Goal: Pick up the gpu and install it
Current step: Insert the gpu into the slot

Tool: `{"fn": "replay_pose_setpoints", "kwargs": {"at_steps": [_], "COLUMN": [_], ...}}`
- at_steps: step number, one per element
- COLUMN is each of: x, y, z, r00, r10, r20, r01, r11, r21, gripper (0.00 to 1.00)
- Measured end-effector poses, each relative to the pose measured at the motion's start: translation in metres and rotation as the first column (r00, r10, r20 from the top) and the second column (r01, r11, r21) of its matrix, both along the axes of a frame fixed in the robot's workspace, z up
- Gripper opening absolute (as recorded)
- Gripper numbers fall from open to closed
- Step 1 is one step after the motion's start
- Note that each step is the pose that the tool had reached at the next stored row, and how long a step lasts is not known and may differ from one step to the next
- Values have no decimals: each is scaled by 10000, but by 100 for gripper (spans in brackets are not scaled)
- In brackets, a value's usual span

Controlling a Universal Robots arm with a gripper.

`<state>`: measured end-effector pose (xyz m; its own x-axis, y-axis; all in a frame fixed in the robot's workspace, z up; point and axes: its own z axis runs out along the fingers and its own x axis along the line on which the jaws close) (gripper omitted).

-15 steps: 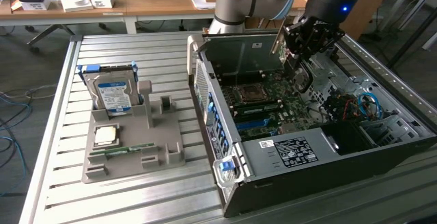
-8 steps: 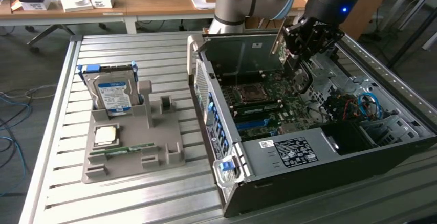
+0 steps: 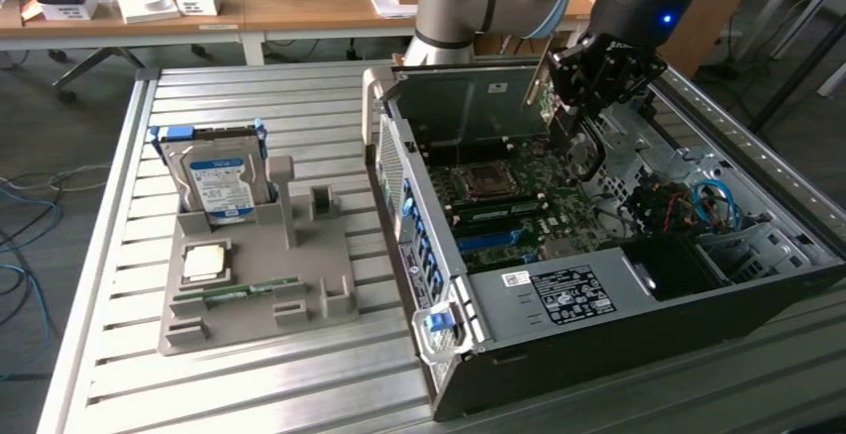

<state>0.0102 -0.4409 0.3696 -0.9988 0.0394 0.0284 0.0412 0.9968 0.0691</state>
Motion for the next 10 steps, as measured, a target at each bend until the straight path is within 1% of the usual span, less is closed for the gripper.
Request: {"fn": "replay_pose_setpoints", "kwargs": {"at_steps": [2,4,7,10], "x": [0,-1,0,0], "y": [0,0,0,0], "z": [0,-1,-2,-3], "r00": [10000,9998,9973,9920], "r10": [17,187,728,1264], "r20": [0,0,0,0], "r01": [-17,-187,-728,-1264], "r11": [10000,9998,9973,9920], "r21": [1,1,1,1], "gripper": [26,26,26,26]}}
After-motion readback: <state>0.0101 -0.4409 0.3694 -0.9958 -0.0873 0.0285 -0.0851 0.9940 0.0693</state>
